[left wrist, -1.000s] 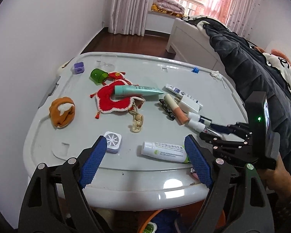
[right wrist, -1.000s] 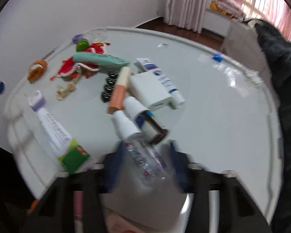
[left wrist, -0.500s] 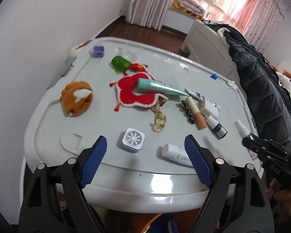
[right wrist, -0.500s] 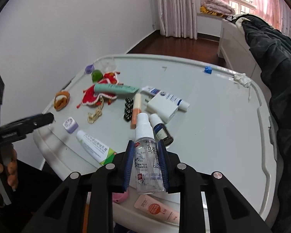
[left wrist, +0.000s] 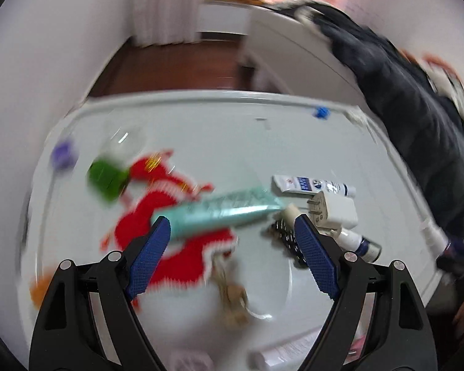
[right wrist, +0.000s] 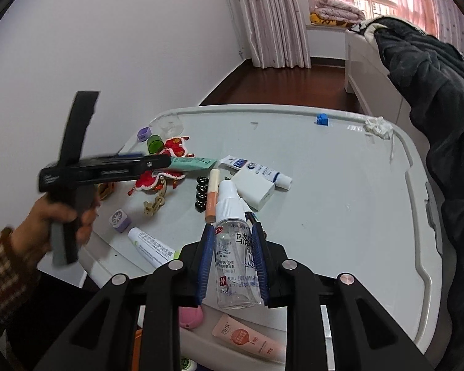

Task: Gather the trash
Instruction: 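Grasp the teal tube with the left tool while the right grasps the clear spray bottle, then carry the teal tube and spray bottle over the orange bucket and open both tools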

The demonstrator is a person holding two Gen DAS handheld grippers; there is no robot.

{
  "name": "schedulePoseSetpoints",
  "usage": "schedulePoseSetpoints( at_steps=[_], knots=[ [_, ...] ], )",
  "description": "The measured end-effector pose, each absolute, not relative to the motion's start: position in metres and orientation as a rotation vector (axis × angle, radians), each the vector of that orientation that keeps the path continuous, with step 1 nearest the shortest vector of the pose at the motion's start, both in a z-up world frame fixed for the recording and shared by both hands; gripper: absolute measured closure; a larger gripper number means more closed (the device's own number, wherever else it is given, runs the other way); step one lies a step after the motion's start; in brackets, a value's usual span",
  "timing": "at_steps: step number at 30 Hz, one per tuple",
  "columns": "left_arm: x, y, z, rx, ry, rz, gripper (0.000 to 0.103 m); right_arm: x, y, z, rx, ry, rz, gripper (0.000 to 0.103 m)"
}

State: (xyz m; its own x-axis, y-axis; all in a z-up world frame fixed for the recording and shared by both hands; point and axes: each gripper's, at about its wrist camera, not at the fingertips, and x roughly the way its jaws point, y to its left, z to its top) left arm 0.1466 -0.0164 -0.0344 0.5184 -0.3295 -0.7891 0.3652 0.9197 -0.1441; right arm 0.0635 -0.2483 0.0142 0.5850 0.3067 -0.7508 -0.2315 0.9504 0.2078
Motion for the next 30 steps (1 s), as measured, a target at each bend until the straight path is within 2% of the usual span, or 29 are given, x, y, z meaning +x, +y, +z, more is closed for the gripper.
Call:
schedulePoseSetpoints(
  at_steps=[3, 8, 10, 11, 13, 15, 23, 30],
  knots=[
    [0.167, -0.033, -0.047, 0.239, 0.964, -0.517, 0.023, 0.064, -0.251, 0.014, 0.088, 0.893, 0.313, 0.078],
    [0.181, -0.043, -0.07, 0.414, 1.014, -0.651, 0.023, 0.066, -0.251, 0.015, 0.101, 0.891, 0.326, 0.078],
    [0.184, -0.049, -0.079, 0.456, 1.051, -0.708, 0.028, 0.068, -0.25, 0.015, 0.114, 0.896, 0.334, 0.078],
    [0.185, -0.049, -0.08, 0.469, 1.049, -0.71, 0.033, 0.069, -0.25, 0.015, 0.115, 0.898, 0.337, 0.078],
    [0.19, -0.049, -0.076, 0.444, 1.063, -0.695, 0.059, 0.07, -0.248, 0.014, 0.111, 0.897, 0.34, 0.078],
    [0.197, -0.039, -0.07, 0.348, 1.086, -0.644, 0.07, 0.07, -0.246, 0.015, 0.106, 0.893, 0.34, 0.078],
    [0.176, -0.025, -0.045, 0.251, 1.031, -0.541, 0.071, 0.065, -0.243, 0.023, 0.094, 0.868, 0.345, 0.078],
    [0.123, -0.022, 0.007, 0.201, 0.96, -0.543, 0.072, 0.05, -0.236, 0.039, 0.08, 0.825, 0.368, 0.078]
  ],
)
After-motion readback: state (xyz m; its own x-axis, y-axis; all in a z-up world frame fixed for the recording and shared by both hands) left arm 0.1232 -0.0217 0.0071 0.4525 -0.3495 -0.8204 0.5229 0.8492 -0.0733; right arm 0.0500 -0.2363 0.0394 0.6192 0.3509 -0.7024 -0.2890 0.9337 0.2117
